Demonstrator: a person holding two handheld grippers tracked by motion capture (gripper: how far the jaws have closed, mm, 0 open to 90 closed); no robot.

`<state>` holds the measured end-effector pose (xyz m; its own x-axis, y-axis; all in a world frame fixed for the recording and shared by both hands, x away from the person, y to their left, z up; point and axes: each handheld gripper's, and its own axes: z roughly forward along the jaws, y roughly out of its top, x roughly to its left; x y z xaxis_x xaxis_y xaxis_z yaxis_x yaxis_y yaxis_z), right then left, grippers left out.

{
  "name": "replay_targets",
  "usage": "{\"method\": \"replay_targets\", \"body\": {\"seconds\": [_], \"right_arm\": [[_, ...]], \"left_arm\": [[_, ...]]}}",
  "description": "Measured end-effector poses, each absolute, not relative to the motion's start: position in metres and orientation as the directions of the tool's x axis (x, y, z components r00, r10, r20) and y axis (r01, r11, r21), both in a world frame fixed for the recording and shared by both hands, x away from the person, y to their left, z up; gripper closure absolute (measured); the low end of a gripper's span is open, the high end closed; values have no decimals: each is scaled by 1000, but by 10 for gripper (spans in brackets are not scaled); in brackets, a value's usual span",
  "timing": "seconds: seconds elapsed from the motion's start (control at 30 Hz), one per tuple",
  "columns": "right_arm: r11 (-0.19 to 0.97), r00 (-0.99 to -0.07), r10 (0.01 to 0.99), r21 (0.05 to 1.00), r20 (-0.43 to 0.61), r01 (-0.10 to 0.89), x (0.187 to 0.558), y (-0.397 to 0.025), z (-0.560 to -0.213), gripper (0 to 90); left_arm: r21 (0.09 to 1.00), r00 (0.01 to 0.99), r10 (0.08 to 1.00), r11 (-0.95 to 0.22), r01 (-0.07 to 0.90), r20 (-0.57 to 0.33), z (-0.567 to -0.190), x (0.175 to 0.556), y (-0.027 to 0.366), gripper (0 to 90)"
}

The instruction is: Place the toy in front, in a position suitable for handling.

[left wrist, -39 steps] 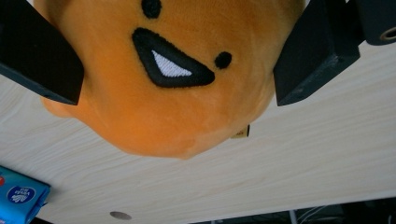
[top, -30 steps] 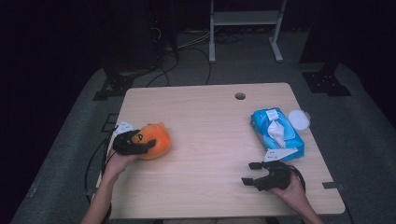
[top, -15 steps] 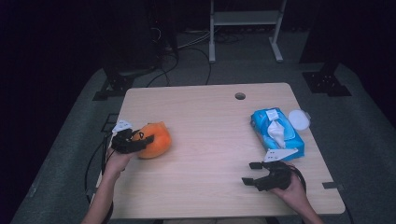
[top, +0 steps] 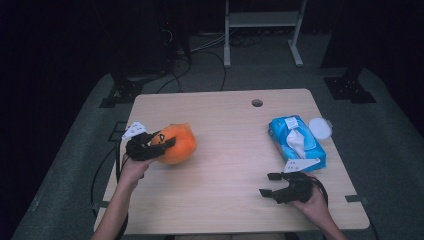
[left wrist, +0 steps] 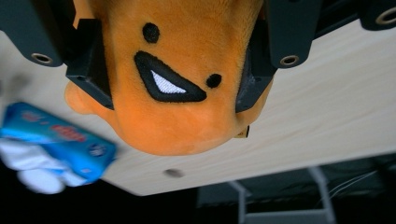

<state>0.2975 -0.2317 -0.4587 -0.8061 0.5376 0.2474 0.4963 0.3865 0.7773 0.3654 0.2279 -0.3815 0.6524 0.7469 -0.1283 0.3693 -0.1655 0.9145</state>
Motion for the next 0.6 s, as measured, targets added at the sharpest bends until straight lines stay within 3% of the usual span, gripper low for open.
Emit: {"method": "replay_targets", "body": {"seconds": [0.27,0.43,0.6], "right_arm": [[376,-797,556,784,235,493,298,-240,-455,247],[332,-777,582,801,241,497,298,-255,-451,247],[305,-764,594,810,250,501,299,-262,-449,247]], "left_arm": [[927,764,628,-181,329,-149,-379,352,172,400],[914,827,539,-235,329,-159,-401,338,127,400],[899,850,497,-272,343,-174,-421,330,106,399]]}}
